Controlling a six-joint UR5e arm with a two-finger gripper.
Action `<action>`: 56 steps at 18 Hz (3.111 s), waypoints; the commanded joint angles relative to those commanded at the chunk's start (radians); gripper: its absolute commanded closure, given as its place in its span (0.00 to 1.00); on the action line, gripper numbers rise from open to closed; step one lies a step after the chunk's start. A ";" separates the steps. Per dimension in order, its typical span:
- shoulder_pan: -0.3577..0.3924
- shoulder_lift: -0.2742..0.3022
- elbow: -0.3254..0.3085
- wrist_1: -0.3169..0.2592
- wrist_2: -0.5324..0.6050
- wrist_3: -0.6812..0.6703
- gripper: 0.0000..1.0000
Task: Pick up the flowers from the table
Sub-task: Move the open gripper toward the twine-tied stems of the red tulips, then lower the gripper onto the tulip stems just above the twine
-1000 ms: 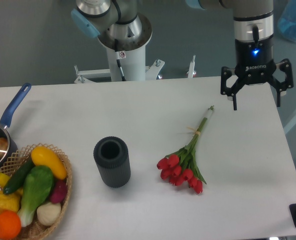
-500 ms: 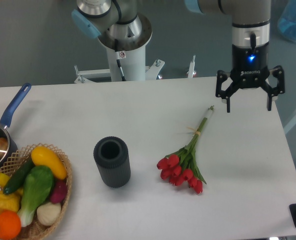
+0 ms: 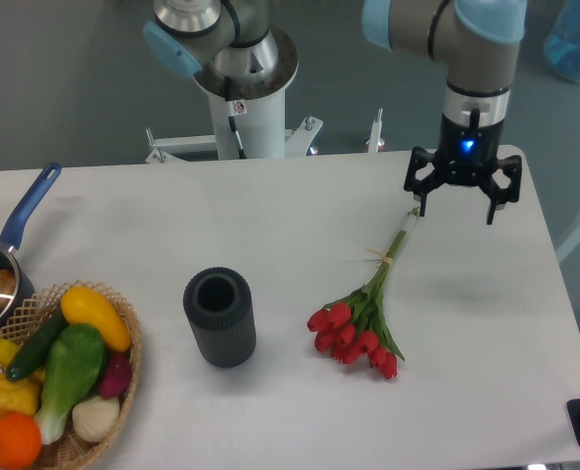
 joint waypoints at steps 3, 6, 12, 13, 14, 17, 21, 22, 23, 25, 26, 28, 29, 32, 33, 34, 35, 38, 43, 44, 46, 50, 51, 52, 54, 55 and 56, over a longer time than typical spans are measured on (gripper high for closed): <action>-0.006 -0.017 -0.009 -0.011 0.061 0.106 0.00; -0.008 -0.032 -0.026 -0.055 0.072 0.158 0.00; -0.017 -0.075 -0.038 -0.049 0.059 0.148 0.00; -0.017 -0.078 -0.038 -0.048 0.058 0.149 0.00; -0.021 -0.086 -0.037 -0.046 0.057 0.149 0.00; -0.032 -0.113 -0.032 -0.040 -0.003 0.146 0.00; -0.046 -0.135 -0.037 -0.042 -0.017 0.132 0.00; -0.048 -0.137 -0.037 -0.040 -0.017 0.131 0.00; -0.051 -0.147 -0.035 -0.029 -0.017 0.129 0.00; -0.055 -0.170 -0.038 0.026 -0.017 0.117 0.00; -0.055 -0.175 -0.038 0.041 -0.017 0.111 0.00; -0.057 -0.179 -0.041 0.043 -0.017 0.109 0.00; -0.064 -0.181 -0.041 0.044 -0.017 0.099 0.00; -0.075 -0.187 -0.041 0.057 -0.017 0.054 0.00; -0.077 -0.192 -0.043 0.072 -0.017 0.042 0.00; -0.083 -0.198 -0.045 0.089 -0.017 0.017 0.00; -0.095 -0.202 -0.046 0.110 -0.017 -0.013 0.00; -0.106 -0.213 -0.057 0.161 -0.015 -0.058 0.00; -0.107 -0.213 -0.060 0.163 -0.015 -0.055 0.00; -0.107 -0.213 -0.060 0.163 -0.015 -0.050 0.00; -0.117 -0.213 -0.060 0.161 -0.012 -0.044 0.00; -0.124 -0.215 -0.072 0.161 -0.007 -0.035 0.00; -0.130 -0.215 -0.072 0.161 0.003 -0.033 0.00; -0.133 -0.215 -0.072 0.161 0.014 -0.027 0.00; -0.133 -0.215 -0.072 0.161 0.017 -0.003 0.00; -0.133 -0.215 -0.072 0.161 0.017 0.005 0.00; -0.135 -0.215 -0.072 0.162 0.016 0.003 0.00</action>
